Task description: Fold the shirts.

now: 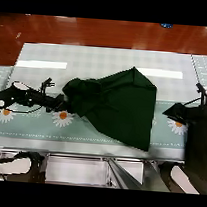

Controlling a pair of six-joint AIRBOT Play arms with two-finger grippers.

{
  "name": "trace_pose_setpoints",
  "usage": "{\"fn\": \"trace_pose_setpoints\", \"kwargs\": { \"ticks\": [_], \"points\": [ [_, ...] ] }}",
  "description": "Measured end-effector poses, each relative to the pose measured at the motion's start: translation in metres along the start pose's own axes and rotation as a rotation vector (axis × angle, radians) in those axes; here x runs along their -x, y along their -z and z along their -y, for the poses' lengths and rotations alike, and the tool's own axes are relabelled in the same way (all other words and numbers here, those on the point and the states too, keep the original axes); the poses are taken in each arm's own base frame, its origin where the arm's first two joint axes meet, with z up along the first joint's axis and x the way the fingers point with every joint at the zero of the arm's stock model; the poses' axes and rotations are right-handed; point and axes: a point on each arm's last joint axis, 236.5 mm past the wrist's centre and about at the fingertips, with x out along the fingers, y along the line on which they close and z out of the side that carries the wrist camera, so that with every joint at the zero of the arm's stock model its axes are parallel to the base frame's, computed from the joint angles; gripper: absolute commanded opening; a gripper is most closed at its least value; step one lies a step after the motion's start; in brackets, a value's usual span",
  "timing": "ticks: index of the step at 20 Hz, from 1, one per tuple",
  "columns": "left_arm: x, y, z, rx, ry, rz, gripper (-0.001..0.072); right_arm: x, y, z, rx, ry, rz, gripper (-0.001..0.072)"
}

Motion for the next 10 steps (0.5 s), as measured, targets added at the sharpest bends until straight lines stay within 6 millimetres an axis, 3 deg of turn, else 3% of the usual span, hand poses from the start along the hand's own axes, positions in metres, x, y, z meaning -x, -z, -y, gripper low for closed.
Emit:
{"fn": "trace_pose_setpoints", "kwargs": {
  "ticks": [6,10],
  "points": [
    [-0.003,-0.002,0.001,-0.006,0.001,-0.002,0.0024,-0.023,0.055,0.021,-0.079,0.036,-0.173,0.0409],
    [-0.004,-0.002,0.001,-0.009,0.0,-0.003,0.0024,-0.041,0.079,0.025,-0.091,0.051,-0.254,0.0409]
  ]
}}
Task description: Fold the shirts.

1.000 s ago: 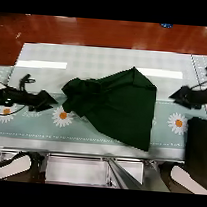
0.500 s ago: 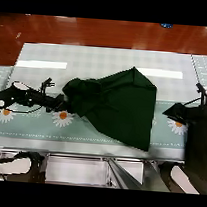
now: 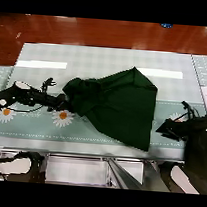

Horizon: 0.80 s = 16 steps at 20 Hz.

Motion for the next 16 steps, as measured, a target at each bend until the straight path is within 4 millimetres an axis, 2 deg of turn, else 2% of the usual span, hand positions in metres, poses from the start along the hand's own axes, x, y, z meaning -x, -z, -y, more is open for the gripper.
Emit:
{"fn": "trace_pose_setpoints", "kwargs": {
  "ticks": [4,7,8,9,10,11,12,14,16],
  "points": [
    [0.0,0.001,0.0,0.001,0.0,-0.003,0.0024,-0.026,0.006,-0.006,0.027,0.011,-0.08,0.0409],
    [0.0,0.004,0.0,-0.001,0.002,-0.016,0.0024,-0.045,0.003,-0.021,0.03,-0.025,-0.109,0.0407],
    [0.0,0.004,0.0,-0.001,0.003,-0.018,0.0024,-0.051,0.004,-0.028,0.029,-0.046,-0.121,0.0352],
    [0.0,0.005,0.001,-0.001,0.003,-0.02,0.0024,-0.056,-0.001,-0.036,0.037,-0.063,-0.113,0.0222],
    [0.0,0.005,0.001,-0.001,0.004,-0.022,0.0024,-0.06,-0.009,-0.042,0.055,-0.072,-0.09,0.0041],
    [0.0,0.005,0.001,-0.002,0.005,-0.024,0.0024,-0.061,-0.021,-0.05,0.084,-0.088,-0.054,0.0022],
    [0.001,0.005,0.002,-0.007,0.006,-0.026,0.0024,-0.058,-0.032,-0.064,0.116,-0.12,-0.022,0.0022],
    [0.01,-0.001,0.01,-0.029,0.017,-0.02,0.0024,-0.04,-0.051,-0.101,0.196,-0.206,0.024,0.0022],
    [0.032,-0.014,0.029,-0.076,0.047,0.013,0.0024,-0.004,-0.076,-0.139,0.301,-0.261,0.104,0.0021]
  ]
}}
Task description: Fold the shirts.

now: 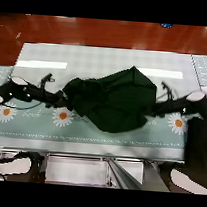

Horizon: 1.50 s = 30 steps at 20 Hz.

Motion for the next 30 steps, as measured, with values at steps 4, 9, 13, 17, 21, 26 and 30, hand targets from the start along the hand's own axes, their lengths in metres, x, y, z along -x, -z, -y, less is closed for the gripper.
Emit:
{"fn": "trace_pose_setpoints", "kwargs": {
  "ticks": [4,9,13,17,21,26,30],
  "points": [
    [0.094,-0.051,0.066,-0.151,0.039,0.232,0.0024,0.092,-0.078,-0.09,0.275,0.011,0.238,0.0021],
    [0.273,-0.066,0.196,-0.439,0.046,0.724,0.0024,0.248,-0.104,-0.217,0.59,0.098,0.638,0.0022],
    [0.403,-0.009,0.293,-0.669,-0.026,1.138,0.0024,0.348,-0.057,-0.283,0.745,0.182,0.918,0.0022],
    [0.471,0.064,0.349,-0.8,-0.148,1.425,0.0024,0.41,0.006,-0.308,0.804,0.264,1.119,0.0022],
    [0.486,0.128,0.382,-0.899,-0.265,1.567,0.0024,0.434,0.058,-0.309,0.814,0.322,1.196,0.0022],
    [0.506,0.183,0.385,-0.935,-0.363,1.67,0.0024,0.43,0.083,-0.286,0.749,0.389,1.147,0.0022],
    [0.491,0.147,0.353,-0.846,-0.393,1.538,0.0024,0.407,0.072,-0.26,0.68,0.408,1.05,0.0022]
  ]
}}
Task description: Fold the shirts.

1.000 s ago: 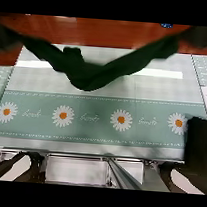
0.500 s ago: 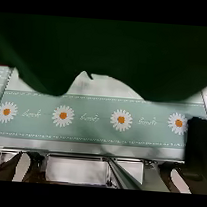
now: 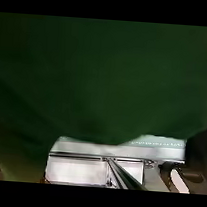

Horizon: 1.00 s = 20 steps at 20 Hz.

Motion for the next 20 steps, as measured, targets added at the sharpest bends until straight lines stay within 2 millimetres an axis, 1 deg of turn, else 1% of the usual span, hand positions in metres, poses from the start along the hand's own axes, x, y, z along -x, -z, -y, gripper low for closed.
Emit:
{"fn": "trace_pose_setpoints", "kwargs": {
  "ticks": [2,3,5,7,8,9,10,12,14,16,18,20],
  "points": [
    [-0.035,0.038,-0.009,0.05,0.015,-0.126,0.0024,-0.023,0.023,0.005,-0.031,-0.01,-0.081,0.0022],
    [-0.056,0.06,-0.013,0.079,0.031,-0.191,0.0024,-0.037,0.034,0.006,-0.048,-0.022,-0.119,0.0021],
    [-0.099,0.11,-0.015,0.15,0.08,-0.336,0.0024,-0.07,0.064,0.012,-0.085,-0.037,-0.213,0.0021],
    [-0.142,0.161,-0.015,0.219,0.138,-0.465,0.0024,-0.11,0.095,0.022,-0.117,-0.046,-0.304,0.0021],
    [-0.164,0.187,-0.015,0.257,0.167,-0.524,0.0024,-0.13,0.108,0.027,-0.13,-0.049,-0.339,0.0021],
    [-0.184,0.211,-0.015,0.293,0.189,-0.573,0.0024,-0.154,0.122,0.034,-0.143,-0.049,-0.381,0.0021],
    [-0.207,0.239,-0.017,0.331,0.205,-0.621,0.0024,-0.177,0.135,0.041,-0.155,-0.046,-0.416,0.0022],
    [-0.245,0.295,-0.02,0.399,0.216,-0.711,0.0024,-0.227,0.162,0.056,-0.189,-0.044,-0.484,0.0021],
    [-0.273,0.355,-0.022,0.456,0.216,-0.806,0.0024,-0.276,0.195,0.072,-0.222,-0.031,-0.554,0.0021],
    [-0.293,0.409,-0.021,0.504,0.21,-0.883,0.0024,-0.321,0.227,0.086,-0.259,-0.021,-0.617,0.0022],
    [-0.304,0.456,-0.018,0.538,0.201,-0.949,0.0024,-0.361,0.252,0.098,-0.305,-0.006,-0.66,0.0022],
    [-0.311,0.495,-0.016,0.57,0.188,-1.002,0.0024,-0.395,0.269,0.106,-0.357,0.0,-0.677,0.0022]
  ]
}}
